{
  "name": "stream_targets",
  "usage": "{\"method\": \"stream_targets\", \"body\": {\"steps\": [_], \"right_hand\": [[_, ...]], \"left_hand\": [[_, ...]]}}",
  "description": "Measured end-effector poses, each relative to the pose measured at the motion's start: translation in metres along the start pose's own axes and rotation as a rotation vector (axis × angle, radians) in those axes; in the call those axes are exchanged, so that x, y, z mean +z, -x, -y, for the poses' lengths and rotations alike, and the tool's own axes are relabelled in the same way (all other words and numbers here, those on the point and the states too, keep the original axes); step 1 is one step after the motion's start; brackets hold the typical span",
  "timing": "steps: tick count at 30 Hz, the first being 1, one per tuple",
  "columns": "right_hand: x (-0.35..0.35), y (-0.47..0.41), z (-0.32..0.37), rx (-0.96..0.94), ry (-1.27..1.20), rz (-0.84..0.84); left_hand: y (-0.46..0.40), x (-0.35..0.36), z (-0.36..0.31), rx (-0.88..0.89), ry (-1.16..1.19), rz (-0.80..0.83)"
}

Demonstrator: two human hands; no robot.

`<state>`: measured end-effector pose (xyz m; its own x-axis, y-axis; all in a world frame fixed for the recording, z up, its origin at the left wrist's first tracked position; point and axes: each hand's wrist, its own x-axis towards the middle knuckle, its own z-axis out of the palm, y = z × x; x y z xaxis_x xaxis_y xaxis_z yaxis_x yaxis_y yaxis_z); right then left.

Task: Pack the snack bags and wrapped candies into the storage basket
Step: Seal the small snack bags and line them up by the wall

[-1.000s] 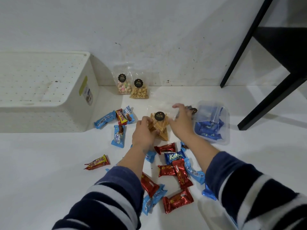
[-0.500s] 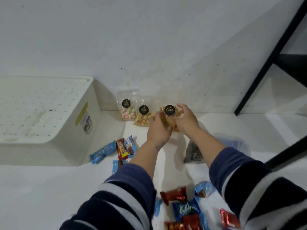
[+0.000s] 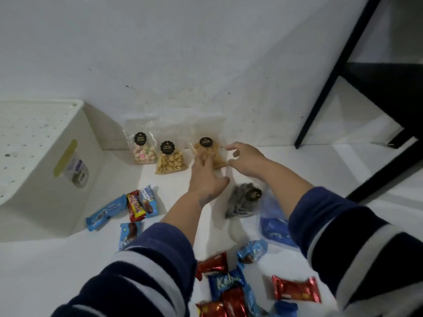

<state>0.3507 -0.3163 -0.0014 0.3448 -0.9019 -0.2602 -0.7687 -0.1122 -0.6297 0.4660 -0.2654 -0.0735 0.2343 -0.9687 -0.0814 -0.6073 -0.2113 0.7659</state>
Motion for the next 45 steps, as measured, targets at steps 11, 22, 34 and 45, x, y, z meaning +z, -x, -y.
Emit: {"method": "stream_targets", "body": {"steps": [11, 22, 34, 45], "right_hand": [[-0.055, 0.099, -0.059, 0.38, 0.211, -0.096], [-0.038, 0.116, -0.042, 0.43, -0.395, -0.067], [-0.011, 0.1, -0.01, 0.133, -0.069, -0.16], [-0.029, 0.098, -0.005, 0.344, 0.004, 0.076]], "left_hand": [[0.039, 0.034, -0.037, 0.105, -0.324, 0.468], [0.104, 0.027, -0.002, 0.024, -0.365, 0.112], [0.142, 0.006, 0.031, -0.029, -0.374, 0.022], [0.142, 0.007, 0.037, 0.006, -0.316, -0.038]]}}
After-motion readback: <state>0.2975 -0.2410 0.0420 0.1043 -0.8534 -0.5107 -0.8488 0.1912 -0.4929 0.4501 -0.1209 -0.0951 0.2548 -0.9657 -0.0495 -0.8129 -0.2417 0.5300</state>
